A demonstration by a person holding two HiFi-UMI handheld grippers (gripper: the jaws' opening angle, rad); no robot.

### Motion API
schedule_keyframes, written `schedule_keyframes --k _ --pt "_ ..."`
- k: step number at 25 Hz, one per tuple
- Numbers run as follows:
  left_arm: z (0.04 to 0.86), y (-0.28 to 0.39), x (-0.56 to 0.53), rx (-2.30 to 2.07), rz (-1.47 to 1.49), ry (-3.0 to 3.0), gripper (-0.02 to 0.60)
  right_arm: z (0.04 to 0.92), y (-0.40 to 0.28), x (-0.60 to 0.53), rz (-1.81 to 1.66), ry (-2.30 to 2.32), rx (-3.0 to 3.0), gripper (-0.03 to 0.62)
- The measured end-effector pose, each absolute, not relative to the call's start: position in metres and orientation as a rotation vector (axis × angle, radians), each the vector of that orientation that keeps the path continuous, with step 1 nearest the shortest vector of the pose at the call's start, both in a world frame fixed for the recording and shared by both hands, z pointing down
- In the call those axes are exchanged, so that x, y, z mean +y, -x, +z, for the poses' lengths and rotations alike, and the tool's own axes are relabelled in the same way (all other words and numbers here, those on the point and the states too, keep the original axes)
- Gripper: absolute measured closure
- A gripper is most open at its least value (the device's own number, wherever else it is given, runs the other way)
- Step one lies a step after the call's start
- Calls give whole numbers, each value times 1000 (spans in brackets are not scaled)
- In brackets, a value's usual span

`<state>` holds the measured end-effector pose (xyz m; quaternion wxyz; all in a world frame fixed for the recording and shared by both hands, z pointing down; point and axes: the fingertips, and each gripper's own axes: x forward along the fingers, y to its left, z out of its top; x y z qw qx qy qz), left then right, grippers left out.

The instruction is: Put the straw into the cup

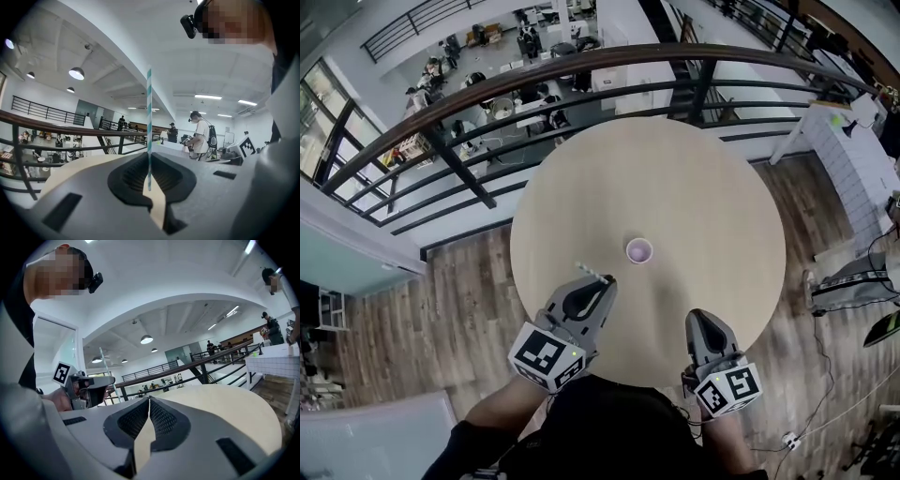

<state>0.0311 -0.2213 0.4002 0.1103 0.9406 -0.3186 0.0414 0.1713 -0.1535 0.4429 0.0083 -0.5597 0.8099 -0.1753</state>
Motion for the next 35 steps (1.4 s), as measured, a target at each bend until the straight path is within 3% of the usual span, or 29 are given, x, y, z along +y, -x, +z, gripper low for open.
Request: schedule_keyframes --k 17,35 --pt "487 -81 -319 -983 169 -2662 560 492 -210 -223 -709 1731 2571 571" --pt "595 -107 -350 -943 329 -2571 558 540 -225 -232 -850 1748 2519 571"
